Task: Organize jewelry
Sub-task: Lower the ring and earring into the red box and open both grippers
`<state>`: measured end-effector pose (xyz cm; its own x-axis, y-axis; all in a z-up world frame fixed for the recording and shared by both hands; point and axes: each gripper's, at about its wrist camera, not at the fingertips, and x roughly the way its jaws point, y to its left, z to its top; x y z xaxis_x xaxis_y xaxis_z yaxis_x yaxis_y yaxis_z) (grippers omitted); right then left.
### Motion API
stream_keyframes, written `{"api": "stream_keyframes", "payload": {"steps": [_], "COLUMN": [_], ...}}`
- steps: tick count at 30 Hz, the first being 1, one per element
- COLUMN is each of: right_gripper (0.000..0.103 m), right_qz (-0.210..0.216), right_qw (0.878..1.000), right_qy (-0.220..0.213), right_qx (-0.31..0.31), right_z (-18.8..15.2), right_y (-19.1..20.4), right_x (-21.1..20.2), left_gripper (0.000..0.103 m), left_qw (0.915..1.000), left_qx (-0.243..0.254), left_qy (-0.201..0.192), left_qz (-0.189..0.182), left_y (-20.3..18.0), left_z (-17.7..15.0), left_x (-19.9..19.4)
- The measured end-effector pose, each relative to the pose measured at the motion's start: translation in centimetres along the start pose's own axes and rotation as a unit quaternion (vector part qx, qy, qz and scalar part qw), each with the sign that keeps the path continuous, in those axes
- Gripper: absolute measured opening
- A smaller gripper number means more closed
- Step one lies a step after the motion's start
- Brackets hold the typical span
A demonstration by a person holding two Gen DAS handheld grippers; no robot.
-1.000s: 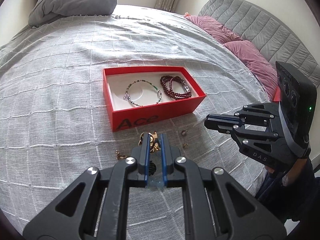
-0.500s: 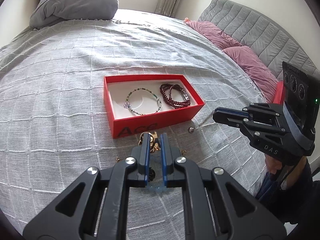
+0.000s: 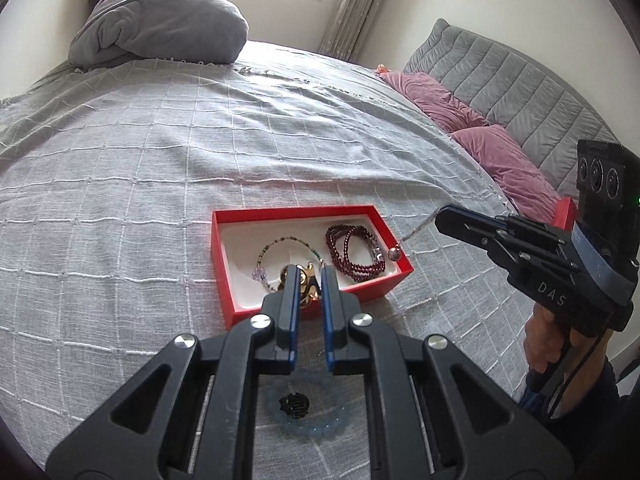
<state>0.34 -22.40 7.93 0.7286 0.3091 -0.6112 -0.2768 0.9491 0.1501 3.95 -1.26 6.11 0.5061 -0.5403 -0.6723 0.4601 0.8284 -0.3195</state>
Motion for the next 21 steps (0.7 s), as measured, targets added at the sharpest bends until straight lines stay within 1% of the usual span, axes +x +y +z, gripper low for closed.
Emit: {"api": "stream_keyframes", "payload": {"steps": [3, 9, 21], "right_gripper": [0.002, 0.002, 0.002], "right_qz": [-0.011, -0.022, -0.01], "right_qw": [1.0, 0.999, 0.999], "right_qy": [0.0, 0.015, 0.031], "right_qx": [0.006, 0.017, 0.034], "right_z": [0.3, 0.0, -0.7], "right_y": [-0.5, -1.3, -1.9], "right_x": [1.0, 2.7, 4.0], "left_gripper": [0.011, 0.011, 0.011], "left_qw": [1.0, 0.9998, 0.9994], "left_qx": [-0.009, -0.02, -0.021], "left_qy": [-0.001, 0.006, 0.024], "left_qz": [0.001, 0.001, 0.013], "left_y": [0.4, 0.9, 1.2], "left_z": [0.5, 0.8, 0.5], "left_x": [1.0, 2.6, 4.4]}}
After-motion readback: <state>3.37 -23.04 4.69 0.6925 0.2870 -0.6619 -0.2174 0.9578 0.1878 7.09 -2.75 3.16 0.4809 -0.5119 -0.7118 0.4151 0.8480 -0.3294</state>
